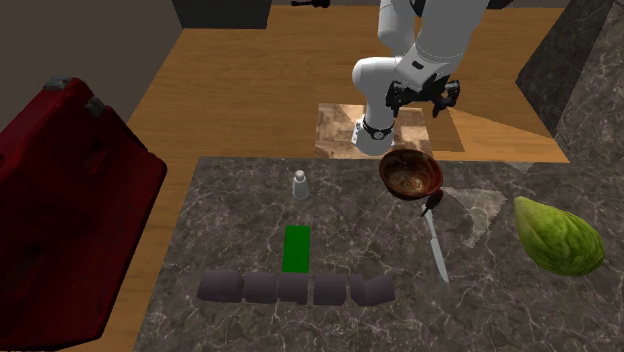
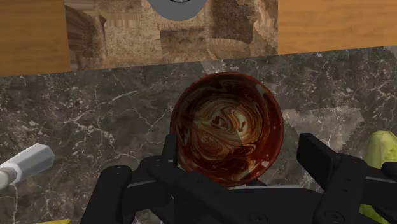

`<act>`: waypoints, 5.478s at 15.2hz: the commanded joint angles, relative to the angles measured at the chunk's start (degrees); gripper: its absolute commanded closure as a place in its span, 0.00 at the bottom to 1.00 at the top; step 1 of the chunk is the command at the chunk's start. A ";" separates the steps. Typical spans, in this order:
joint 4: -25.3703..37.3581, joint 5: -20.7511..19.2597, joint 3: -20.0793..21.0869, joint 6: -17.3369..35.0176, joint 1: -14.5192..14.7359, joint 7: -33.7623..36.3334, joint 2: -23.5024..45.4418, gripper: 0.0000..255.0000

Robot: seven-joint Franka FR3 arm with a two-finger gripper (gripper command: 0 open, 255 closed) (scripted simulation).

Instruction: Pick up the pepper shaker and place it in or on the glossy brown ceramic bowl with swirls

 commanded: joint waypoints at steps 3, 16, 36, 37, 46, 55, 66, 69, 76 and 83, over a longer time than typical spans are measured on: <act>-2.06 -1.95 -2.13 2.70 -0.96 -2.58 -0.30 0.00; -8.42 -12.01 -17.64 23.18 -6.73 -19.06 6.69 0.00; -6.37 -7.42 -34.53 47.93 -4.97 -37.80 28.27 0.00; -6.38 -7.42 -34.53 47.93 -4.97 -37.80 28.27 0.00; -6.37 -7.42 -34.52 47.92 -4.97 -37.80 28.27 1.00; -5.62 -8.05 -34.07 46.20 -5.23 -37.15 27.15 1.00; -0.64 -10.01 -31.74 36.89 -6.13 -34.62 22.32 1.00; 0.96 -10.24 -31.18 34.43 -6.24 -34.15 21.37 1.00; 5.09 -10.46 -30.00 28.80 -6.32 -33.30 19.75 1.00; 9.76 -10.35 -29.02 23.33 -6.20 -32.71 18.88 1.00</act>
